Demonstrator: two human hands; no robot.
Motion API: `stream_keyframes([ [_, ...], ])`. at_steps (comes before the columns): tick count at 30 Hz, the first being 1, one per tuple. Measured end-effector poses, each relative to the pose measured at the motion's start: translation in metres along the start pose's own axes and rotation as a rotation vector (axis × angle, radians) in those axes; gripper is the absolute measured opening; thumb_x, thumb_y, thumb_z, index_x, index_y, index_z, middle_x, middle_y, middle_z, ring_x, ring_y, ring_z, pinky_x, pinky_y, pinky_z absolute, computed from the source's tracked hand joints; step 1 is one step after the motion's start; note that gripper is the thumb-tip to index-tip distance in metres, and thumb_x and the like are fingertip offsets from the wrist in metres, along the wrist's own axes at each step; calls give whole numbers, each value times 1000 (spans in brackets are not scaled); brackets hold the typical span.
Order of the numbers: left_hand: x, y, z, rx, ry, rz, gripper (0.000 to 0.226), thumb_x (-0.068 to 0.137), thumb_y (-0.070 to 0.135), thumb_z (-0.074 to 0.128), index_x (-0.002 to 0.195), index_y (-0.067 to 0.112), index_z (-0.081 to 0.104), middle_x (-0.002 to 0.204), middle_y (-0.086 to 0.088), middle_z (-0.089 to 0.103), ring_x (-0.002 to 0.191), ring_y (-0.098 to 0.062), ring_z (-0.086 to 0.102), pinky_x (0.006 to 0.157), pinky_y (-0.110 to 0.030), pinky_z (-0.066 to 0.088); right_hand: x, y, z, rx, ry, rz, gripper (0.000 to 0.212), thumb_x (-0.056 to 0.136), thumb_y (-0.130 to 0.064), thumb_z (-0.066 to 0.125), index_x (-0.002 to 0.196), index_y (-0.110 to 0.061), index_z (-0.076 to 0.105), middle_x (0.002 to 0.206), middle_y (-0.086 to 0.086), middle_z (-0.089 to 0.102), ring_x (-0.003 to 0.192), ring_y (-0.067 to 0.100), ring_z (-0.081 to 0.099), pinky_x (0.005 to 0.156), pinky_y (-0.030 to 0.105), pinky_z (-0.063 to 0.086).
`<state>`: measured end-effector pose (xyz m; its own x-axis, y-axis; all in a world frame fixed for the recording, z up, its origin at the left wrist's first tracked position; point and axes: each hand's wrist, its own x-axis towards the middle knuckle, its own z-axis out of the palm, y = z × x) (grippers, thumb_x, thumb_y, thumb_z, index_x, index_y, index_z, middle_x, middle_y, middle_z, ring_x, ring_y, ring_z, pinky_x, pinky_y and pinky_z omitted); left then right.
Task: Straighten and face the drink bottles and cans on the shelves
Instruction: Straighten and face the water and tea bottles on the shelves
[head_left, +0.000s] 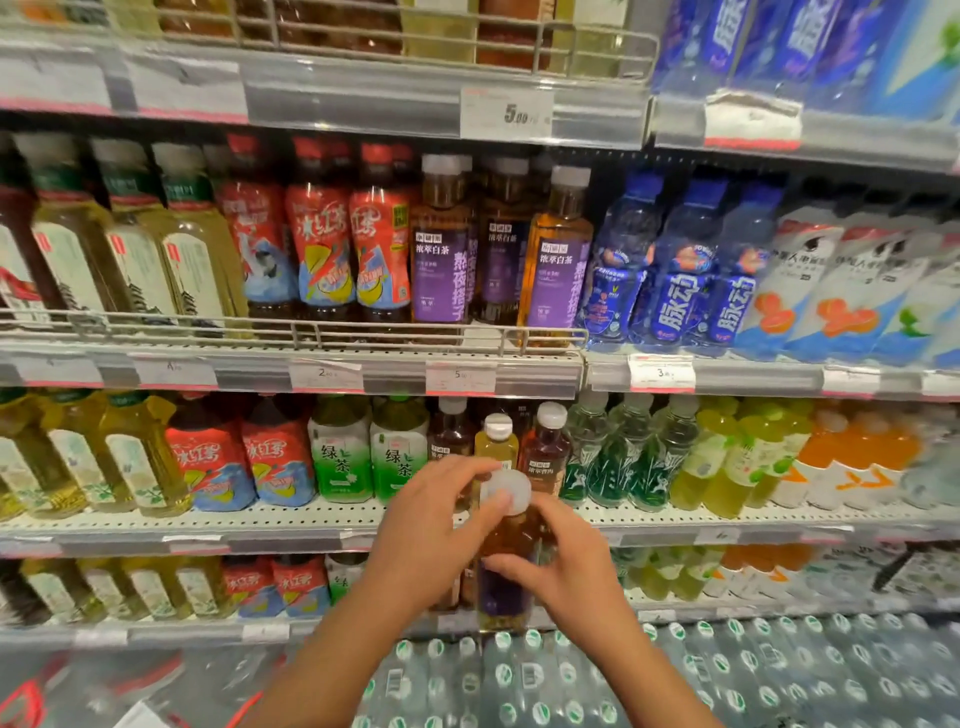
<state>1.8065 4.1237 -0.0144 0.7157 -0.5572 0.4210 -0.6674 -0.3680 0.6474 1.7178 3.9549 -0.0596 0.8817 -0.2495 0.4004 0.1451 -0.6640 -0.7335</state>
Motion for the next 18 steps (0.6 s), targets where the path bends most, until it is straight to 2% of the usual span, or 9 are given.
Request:
stream_keyframes([
  [3,22,-4,-23,180,154,98,57,97,60,40,140,27,58,143,10,55,134,-10,45,110,-38,42,32,-26,-32,9,118,-109,55,73,-47,86,121,-36,62,111,-24,67,104,-2,63,87,18,49],
  [6,48,-13,-40,454,183,91,64,100,52,46,156,24,36,167,-1,26,153,-26,21,121,-50,29,71,-59,-64,-14,236,-213,46,72,-50,83,110,-39,61,104,-22,68,97,0,65,81,17,49],
  [8,64,-19,-46,587,174,59,74,100,53,46,162,27,17,172,-1,2,158,-29,1,125,-52,19,98,-81,-82,-45,315,-301,43,73,-52,81,107,-40,57,103,-17,62,97,5,63,81,21,50],
  [10,79,-25,-51,668,176,54,79,100,56,43,163,28,4,172,-2,-8,157,-30,-8,126,-54,14,123,-99,-97,-58,388,-357,47,72,-52,80,109,-36,57,106,-11,58,99,11,61,82,31,52],
  [13,98,-31,-55,707,155,16,81,100,57,39,163,27,-3,172,-3,-7,157,-30,-10,126,-56,10,154,-123,-110,-64,455,-390,50,72,-51,81,112,-32,57,108,-7,59,99,13,63,78,39,56],
  [16,106,-38,-52,729,147,-25,79,101,56,37,163,24,0,171,-3,5,158,-28,-3,125,-57,12,178,-139,-112,-86,501,-434,48,73,-46,82,112,-32,58,107,-6,58,95,9,61,80,24,52],
  [18,108,-40,-51,726,156,-34,76,101,56,37,163,24,7,170,-3,12,158,-28,3,125,-56,14,191,-145,-109,-121,491,-430,51,74,-39,85,116,-22,61,110,-4,58,96,8,58,83,14,46],
])
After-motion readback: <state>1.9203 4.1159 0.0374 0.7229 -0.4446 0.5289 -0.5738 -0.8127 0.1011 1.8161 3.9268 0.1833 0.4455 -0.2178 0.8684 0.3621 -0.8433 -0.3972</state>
